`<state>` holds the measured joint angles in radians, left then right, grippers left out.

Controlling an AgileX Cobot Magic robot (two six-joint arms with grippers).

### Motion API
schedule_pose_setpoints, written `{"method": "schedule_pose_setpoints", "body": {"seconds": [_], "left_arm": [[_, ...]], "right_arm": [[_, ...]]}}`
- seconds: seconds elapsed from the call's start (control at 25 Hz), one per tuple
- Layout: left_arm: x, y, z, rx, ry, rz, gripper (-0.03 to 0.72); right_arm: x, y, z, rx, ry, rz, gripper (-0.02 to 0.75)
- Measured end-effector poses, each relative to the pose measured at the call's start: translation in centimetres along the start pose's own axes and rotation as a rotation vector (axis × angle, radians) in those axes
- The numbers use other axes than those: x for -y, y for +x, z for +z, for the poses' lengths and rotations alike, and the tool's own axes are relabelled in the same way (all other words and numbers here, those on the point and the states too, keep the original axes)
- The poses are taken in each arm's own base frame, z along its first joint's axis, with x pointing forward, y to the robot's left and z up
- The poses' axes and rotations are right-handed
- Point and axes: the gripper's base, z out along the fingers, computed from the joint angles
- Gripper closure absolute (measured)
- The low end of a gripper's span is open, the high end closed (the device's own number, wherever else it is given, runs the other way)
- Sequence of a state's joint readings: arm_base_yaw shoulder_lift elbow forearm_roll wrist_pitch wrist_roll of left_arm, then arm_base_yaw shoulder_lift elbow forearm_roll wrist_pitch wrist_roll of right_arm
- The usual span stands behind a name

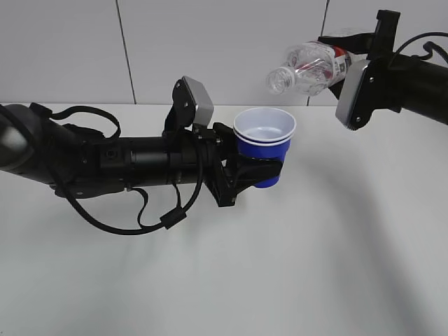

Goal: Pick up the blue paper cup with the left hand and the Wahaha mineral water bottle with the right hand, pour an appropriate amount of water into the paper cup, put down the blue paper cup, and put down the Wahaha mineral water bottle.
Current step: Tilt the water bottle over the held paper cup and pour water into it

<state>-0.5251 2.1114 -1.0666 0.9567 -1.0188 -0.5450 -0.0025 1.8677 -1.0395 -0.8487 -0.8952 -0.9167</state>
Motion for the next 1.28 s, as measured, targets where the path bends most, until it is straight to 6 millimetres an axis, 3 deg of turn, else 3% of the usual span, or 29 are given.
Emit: {"method": "schedule_pose_setpoints", "body": {"seconds": [1.28], "left_arm": [[0.14,0.08,0.0,-0.009,0.016,-0.005,0.265]], "right_arm": [[0.41,0.07,0.14,0.002,0.016,-0.091,0.358]]}}
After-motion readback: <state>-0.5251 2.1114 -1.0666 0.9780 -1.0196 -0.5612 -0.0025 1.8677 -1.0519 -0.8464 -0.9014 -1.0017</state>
